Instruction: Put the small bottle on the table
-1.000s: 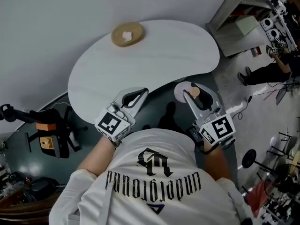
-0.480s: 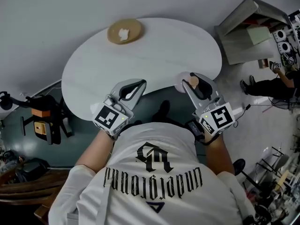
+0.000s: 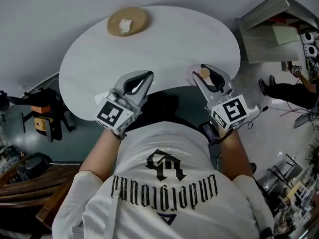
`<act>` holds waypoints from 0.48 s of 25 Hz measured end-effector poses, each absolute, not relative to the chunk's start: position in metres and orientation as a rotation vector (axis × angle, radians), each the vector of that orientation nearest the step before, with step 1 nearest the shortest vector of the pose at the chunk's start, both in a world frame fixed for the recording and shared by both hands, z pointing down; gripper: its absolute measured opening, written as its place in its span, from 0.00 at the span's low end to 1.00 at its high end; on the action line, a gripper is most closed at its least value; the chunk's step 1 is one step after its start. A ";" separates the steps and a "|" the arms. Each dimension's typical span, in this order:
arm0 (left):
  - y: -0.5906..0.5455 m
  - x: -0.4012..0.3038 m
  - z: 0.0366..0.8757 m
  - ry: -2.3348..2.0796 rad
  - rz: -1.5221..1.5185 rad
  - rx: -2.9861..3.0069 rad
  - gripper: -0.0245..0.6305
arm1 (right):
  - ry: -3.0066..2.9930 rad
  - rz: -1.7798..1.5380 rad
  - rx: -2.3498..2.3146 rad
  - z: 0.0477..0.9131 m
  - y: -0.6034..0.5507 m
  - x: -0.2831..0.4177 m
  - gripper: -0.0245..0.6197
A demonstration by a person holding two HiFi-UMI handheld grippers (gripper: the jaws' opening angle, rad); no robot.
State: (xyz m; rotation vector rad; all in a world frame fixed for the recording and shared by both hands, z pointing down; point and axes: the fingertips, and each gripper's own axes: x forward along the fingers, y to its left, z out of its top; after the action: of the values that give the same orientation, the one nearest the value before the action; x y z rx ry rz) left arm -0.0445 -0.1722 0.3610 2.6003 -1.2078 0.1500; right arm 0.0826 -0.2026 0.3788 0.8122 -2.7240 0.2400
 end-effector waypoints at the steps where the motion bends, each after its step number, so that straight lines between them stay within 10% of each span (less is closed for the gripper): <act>1: -0.177 -0.044 0.364 -1.200 0.147 2.594 0.05 | -2.717 0.256 0.815 0.385 -0.207 0.082 0.25; 12: -0.222 -0.045 0.411 -1.070 0.213 2.586 0.05 | -2.642 0.318 0.840 0.434 -0.244 0.076 0.25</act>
State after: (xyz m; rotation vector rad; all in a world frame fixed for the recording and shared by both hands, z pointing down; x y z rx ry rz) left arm -0.0448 -0.2221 0.4109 2.5860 -1.0698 0.2128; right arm 0.0763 -0.2443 0.4337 0.8401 -2.6424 0.3177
